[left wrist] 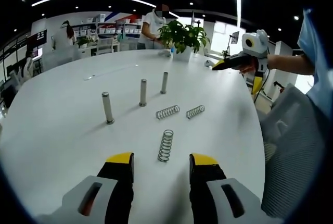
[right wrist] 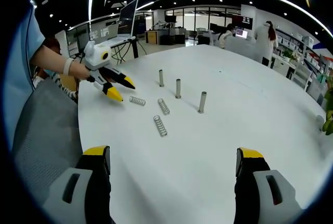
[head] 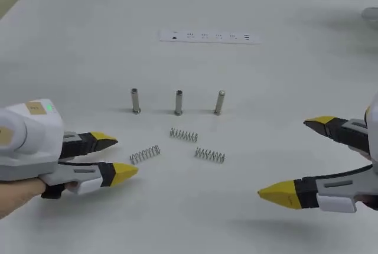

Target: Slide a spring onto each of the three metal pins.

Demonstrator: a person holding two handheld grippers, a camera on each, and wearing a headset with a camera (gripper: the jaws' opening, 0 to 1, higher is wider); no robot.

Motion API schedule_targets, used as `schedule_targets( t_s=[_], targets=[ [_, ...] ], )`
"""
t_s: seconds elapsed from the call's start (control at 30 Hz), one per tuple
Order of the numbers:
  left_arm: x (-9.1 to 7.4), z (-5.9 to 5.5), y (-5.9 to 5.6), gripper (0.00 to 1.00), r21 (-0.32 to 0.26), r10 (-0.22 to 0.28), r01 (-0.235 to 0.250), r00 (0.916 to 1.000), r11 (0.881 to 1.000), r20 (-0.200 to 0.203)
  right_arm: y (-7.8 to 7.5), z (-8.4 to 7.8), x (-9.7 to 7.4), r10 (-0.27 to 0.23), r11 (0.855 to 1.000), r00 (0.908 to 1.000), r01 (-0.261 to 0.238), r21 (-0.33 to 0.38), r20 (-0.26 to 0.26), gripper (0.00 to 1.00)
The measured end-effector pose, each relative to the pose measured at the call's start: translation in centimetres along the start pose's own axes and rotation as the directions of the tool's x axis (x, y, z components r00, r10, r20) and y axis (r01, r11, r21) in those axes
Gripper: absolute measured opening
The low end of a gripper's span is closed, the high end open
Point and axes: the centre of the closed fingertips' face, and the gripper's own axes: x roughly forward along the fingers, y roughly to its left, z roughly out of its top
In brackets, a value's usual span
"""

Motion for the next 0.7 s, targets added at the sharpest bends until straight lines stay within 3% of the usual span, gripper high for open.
schedule_targets(
  t_s=[0.27,0.37,0.7],
  targets=[
    [0.8,-0.4,0.1,0.28,-0.005,0.012,-0.012,0.9999,1.000,-0.004,0.1,-0.2,0.1,-0.002,1.000,1.0000,0.002,-0.001,-0.006,1.00],
    [1.1,-0.6,0.0,0.20,0.014,0.016,-0.016,0.9998,1.000,-0.008,0.0,-0.2,0.1,-0.003,1.000,1.0000,0.003,0.001,-0.008,1.00],
    [1.7,-0.4,0.1,0.14,-0.015,0.024,-0.024,0.9996,1.000,0.014,0.3,-0.4,0.3,0.001,1.000,1.0000,-0.001,0.004,-0.010,1.00]
  ],
)
